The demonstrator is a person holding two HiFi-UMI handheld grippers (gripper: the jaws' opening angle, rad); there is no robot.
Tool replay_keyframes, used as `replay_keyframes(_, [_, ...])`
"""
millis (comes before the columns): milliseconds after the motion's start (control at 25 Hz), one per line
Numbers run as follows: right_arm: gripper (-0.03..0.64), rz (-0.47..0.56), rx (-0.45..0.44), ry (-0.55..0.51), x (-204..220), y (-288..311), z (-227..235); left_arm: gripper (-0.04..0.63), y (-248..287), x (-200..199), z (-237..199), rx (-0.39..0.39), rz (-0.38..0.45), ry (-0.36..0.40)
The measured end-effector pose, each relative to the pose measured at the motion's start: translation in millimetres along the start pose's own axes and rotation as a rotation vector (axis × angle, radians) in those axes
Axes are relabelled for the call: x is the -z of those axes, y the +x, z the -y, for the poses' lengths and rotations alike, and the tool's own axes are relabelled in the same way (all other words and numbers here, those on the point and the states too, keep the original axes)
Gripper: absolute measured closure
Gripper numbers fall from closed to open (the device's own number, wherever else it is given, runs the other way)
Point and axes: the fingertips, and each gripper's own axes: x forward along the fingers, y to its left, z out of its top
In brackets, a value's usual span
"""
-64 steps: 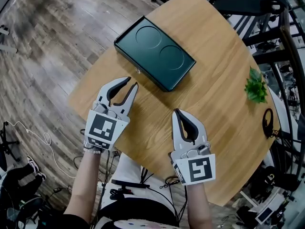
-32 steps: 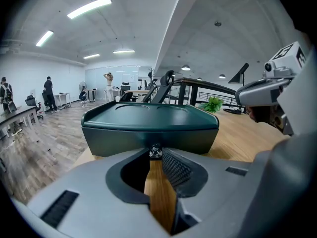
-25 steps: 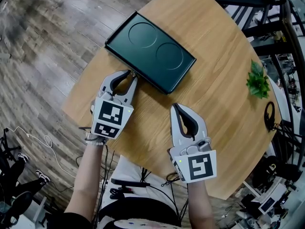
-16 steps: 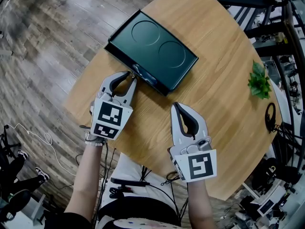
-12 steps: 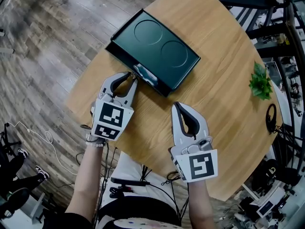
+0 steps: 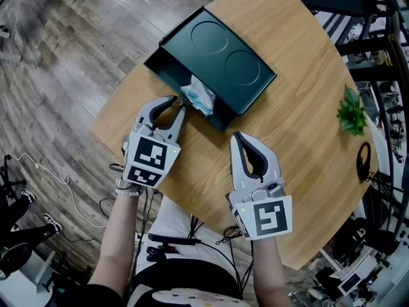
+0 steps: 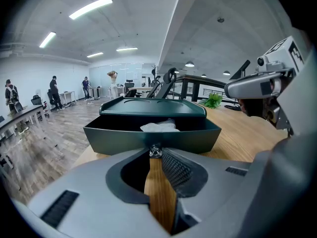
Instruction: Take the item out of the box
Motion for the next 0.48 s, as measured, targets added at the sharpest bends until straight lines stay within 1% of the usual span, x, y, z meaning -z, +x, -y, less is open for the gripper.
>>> replay_keyframes(200, [0.608, 0.002, -0.018, -0.008, -2, 0, -8, 0.517, -10, 7, 0, -0.012, -0.005, -0.004])
replay_keyframes(480, [0.607, -0.006, -0.035, -0.015, -3, 2, -17, 0.517, -18, 13, 2, -0.010, -0.005, -0.007])
